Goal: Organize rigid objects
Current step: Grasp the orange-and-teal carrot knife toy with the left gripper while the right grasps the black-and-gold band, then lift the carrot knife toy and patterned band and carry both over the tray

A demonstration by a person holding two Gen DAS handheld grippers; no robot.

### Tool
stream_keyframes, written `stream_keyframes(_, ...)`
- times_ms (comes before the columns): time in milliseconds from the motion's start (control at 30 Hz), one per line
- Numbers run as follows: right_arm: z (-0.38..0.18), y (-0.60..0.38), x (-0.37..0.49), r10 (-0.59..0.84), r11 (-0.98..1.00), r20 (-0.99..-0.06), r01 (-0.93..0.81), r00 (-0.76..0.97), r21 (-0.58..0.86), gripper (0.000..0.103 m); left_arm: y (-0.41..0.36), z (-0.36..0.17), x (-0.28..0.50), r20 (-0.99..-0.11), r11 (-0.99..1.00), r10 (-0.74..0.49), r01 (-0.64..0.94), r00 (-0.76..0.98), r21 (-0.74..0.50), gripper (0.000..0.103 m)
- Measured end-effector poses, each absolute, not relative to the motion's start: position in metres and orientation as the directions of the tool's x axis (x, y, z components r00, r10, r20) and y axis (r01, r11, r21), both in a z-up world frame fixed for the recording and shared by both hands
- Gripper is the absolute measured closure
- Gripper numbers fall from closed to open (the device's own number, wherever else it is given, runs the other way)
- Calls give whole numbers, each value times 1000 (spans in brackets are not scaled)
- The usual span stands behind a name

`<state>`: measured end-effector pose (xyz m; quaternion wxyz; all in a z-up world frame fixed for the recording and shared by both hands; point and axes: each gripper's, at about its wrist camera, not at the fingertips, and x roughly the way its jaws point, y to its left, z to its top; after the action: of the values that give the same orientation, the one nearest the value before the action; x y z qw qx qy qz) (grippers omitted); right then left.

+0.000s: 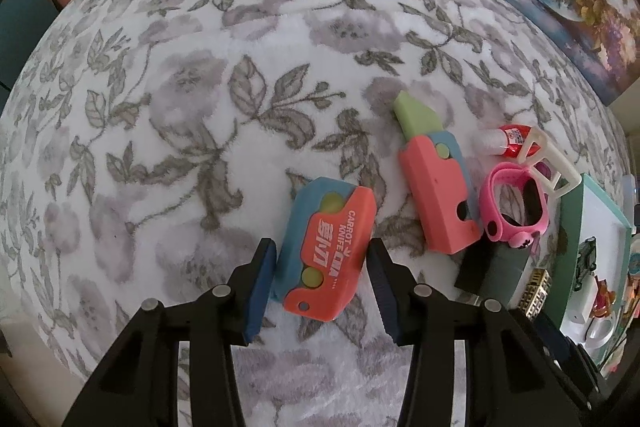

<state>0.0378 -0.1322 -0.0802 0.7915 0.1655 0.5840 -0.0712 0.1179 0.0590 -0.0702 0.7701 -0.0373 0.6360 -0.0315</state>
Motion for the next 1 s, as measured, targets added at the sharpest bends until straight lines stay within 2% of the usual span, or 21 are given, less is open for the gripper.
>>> stream_keyframes(67,-83,-134,40,74,934,-950,312,304,172,66,60,-71,117,-977,995,-98,3,188,-99,55)
stream_keyframes(233,-85,-134,41,52,940,-952,308,302,149,72,58,-79,119,-980,995,-95,7,175,-95,57)
stream_keyframes(567,-89,-106,48,-94,974,-952,223,293,-28,73,48,-80,125,-980,998,-66,24,187,-63,58)
stream_keyframes(1000,-91,-94,40,-109,978,-945,203,308,-47,73,37,-82,130,-980,999,-18,45,196,-9,58)
